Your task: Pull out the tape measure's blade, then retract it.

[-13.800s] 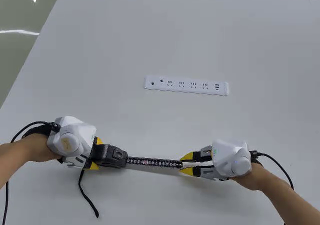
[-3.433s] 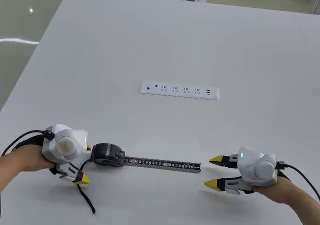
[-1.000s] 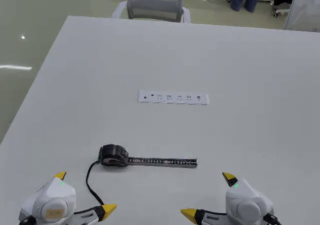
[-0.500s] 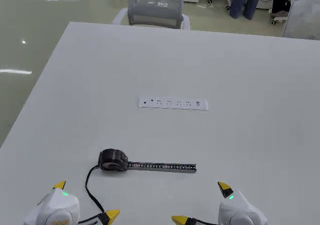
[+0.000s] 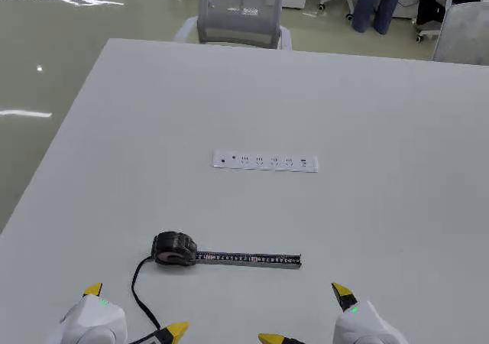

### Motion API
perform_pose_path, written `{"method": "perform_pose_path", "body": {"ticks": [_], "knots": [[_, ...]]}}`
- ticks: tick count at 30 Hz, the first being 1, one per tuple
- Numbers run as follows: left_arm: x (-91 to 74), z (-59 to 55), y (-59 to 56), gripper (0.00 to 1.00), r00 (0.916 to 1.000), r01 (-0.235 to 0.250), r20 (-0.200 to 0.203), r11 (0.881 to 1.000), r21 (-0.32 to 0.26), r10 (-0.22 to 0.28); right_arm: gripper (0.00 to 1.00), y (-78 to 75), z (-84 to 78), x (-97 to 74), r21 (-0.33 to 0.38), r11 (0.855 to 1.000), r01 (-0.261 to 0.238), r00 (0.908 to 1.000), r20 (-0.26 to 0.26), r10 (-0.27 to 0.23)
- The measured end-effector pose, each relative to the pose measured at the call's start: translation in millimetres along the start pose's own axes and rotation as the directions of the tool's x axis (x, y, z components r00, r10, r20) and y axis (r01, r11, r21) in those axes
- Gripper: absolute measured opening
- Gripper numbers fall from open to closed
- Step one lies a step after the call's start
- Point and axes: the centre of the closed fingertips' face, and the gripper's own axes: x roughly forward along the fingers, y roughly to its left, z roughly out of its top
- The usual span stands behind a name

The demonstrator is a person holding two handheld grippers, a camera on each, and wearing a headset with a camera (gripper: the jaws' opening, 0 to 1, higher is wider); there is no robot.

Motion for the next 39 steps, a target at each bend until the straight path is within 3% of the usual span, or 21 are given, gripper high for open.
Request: {"method": "perform_pose_path", "body": {"ticks": [14, 23, 30, 39], "knots": [[7.1, 8.1, -6.4, 0.96, 0.9992, -0.030, 0.027, 0.999, -0.016, 0.030, 0.98, 1.9, 0.2, 1.0, -0.029, 0.999, -0.045, 0.9986, 0.026, 0.046], [21.6, 8.2, -9.0, 0.94, 0.9990, -0.039, 0.020, 0.999, -0.014, 0.039, 0.93, -8.5, 6.1, 5.2, -0.053, 0.996, -0.074, 0.9943, 0.073, 0.078], [32.8, 12.2, -10.5, 0.94, 0.9988, -0.043, 0.023, 0.999, -0.015, 0.043, 0.91, -20.8, -2.2, 13.7, -0.081, 0.991, -0.104, 0.9930, 0.048, 0.108], [44.3, 10.5, -10.6, 0.92, 0.9978, -0.062, 0.021, 0.997, -0.043, 0.063, 0.84, -31.2, -4.0, 26.3, -0.148, 0.973, -0.179, 0.9817, 0.038, 0.187]]}}
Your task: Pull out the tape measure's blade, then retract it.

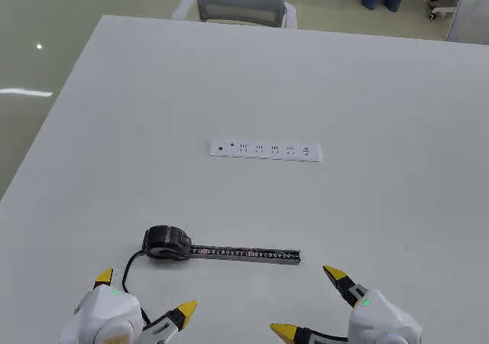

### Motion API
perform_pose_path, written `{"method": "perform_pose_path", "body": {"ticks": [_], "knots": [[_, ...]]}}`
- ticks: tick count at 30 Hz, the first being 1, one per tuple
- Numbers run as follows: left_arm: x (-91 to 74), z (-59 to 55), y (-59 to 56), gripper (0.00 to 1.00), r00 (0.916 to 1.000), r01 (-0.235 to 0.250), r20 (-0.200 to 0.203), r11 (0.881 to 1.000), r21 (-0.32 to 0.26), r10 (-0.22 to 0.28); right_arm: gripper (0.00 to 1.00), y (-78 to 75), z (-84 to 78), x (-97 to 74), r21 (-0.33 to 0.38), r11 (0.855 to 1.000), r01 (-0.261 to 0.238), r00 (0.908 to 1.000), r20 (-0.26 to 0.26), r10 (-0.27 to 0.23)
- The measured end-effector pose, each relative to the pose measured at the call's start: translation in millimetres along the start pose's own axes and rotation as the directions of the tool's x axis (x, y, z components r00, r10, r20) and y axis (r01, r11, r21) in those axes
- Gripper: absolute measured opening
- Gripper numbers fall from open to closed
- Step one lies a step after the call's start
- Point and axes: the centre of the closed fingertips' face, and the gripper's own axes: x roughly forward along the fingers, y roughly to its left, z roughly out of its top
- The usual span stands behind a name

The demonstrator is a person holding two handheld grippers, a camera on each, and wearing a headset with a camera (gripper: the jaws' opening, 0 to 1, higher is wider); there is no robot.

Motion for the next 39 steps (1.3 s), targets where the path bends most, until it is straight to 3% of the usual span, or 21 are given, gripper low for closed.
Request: {"method": "perform_pose_path", "body": {"ticks": [11, 21, 31, 39], "knots": [[15.4, 2.6, 9.6, 0.88, 0.9995, -0.032, -0.006, 0.999, -0.032, 0.032, 0.75, -18.8, -4.8, 11.3, -0.064, 0.996, -0.069, 0.9976, -0.015, 0.068], [29.9, 1.7, 10.0, 0.86, 0.9992, -0.038, -0.018, 0.998, -0.046, 0.037, 0.66, -33.2, -13.1, 23.2, -0.117, 0.984, -0.132, 0.9911, -0.034, 0.129], [46.3, 3.1, 12.9, 0.84, 0.9984, -0.054, -0.018, 0.998, -0.044, 0.053, 0.59, -46.1, -19.0, 35.8, -0.185, 0.962, -0.201, 0.9792, -0.069, 0.191], [60.8, 7.9, 18.0, 0.82, 0.9978, -0.066, -0.016, 0.997, -0.047, 0.065, 0.53, -50.6, -27.1, 48.7, -0.251, 0.931, -0.263, 0.9637, -0.112, 0.242]]}}
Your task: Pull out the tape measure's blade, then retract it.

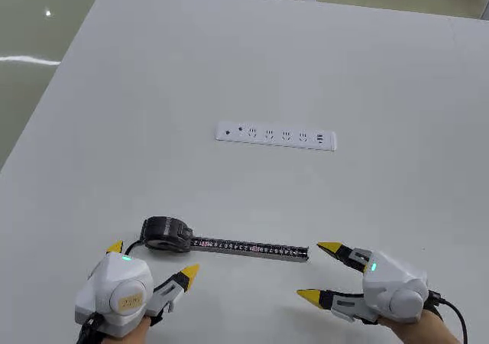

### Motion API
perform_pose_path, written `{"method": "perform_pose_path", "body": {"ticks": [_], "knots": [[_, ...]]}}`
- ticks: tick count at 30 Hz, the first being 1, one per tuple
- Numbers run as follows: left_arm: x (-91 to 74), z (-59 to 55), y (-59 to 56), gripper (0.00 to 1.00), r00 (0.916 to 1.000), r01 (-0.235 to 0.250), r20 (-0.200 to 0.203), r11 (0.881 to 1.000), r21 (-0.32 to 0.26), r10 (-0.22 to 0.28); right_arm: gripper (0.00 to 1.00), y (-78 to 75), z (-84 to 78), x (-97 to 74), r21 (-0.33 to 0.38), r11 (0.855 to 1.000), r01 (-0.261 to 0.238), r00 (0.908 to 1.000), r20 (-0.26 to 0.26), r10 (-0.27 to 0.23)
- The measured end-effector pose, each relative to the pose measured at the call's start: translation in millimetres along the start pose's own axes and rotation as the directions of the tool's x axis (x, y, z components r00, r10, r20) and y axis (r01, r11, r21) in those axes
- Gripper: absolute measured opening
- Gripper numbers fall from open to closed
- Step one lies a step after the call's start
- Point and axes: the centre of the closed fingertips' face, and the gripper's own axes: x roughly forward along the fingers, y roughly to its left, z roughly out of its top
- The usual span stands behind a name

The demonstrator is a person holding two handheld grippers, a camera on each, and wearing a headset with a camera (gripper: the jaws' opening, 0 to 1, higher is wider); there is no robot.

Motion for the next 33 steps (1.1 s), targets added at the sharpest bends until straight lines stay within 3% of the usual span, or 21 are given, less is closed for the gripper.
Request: {"method": "perform_pose_path", "body": {"ticks": [19, 33], "knots": [[24.9, 2.4, 6.8, 0.80, 0.9998, -0.021, -0.006, 1.000, -0.014, 0.021, 0.41, -21.5, -17.8, 20.2, -0.058, 0.995, -0.085, 0.9960, -0.035, 0.083], [38.1, -2.3, 11.5, 0.79, 0.9992, -0.031, -0.024, 0.999, -0.012, 0.031, 0.29, -25.3, -30.4, 36.5, -0.063, 0.983, -0.170, 0.9848, -0.045, 0.168]]}}
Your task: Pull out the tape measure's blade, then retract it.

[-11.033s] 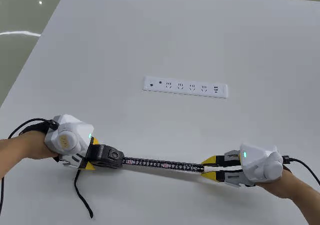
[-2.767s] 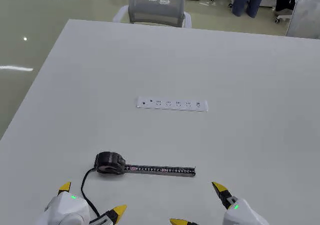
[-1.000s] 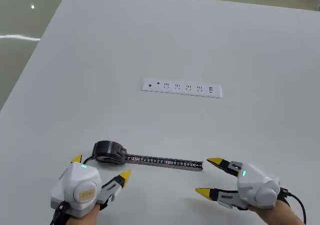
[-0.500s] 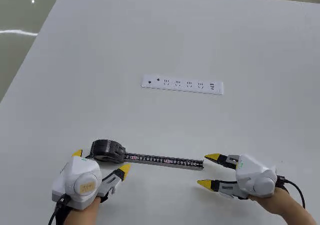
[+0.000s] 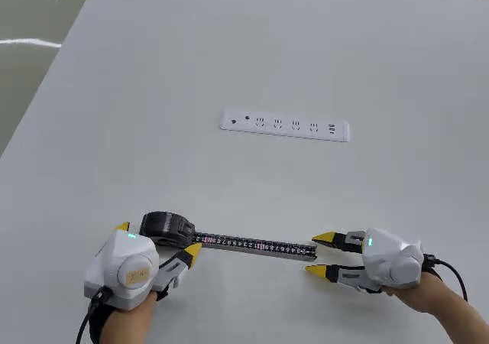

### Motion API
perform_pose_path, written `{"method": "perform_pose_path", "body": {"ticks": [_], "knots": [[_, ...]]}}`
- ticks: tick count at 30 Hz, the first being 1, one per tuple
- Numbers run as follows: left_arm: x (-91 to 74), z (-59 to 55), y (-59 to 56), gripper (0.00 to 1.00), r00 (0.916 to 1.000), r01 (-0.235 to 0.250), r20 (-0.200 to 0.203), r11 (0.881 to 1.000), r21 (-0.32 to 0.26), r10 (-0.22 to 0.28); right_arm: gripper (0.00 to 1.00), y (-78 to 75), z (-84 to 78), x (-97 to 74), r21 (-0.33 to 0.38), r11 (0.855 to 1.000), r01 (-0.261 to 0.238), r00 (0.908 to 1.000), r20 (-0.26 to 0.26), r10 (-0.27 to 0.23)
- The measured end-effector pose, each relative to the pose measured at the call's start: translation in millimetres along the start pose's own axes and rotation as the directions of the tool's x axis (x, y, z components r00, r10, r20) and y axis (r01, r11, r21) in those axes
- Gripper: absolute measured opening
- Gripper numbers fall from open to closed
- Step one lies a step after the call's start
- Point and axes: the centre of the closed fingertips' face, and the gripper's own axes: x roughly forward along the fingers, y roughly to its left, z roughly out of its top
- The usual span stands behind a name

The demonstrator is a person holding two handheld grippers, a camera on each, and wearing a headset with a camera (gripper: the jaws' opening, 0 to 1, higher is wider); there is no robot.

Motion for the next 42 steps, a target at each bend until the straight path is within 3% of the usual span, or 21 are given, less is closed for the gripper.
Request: {"method": "perform_pose_path", "body": {"ticks": [5, 20, 42], "knots": [[2.8, -0.7, -0.4, 0.78, 1.0000, 0.002, -0.006, 1.000, -0.004, -0.002, 0.27, -2.2, -5.8, 0.9, -0.019, 0.999, -0.027, 0.9996, -0.007, 0.027], [9.8, -1.8, -0.4, 0.78, 0.9998, -0.021, -0.005, 1.000, -0.020, 0.021, 0.15, -3.6, -1.3, 4.0, -0.007, 0.997, -0.075, 0.9957, 0.054, 0.075], [24.6, -4.6, 5.2, 0.70, 0.9978, -0.067, -0.013, 0.986, -0.150, 0.066, 0.14, -3.1, -2.2, 3.3, -0.006, 0.997, -0.072, 0.9961, 0.050, 0.072]]}}
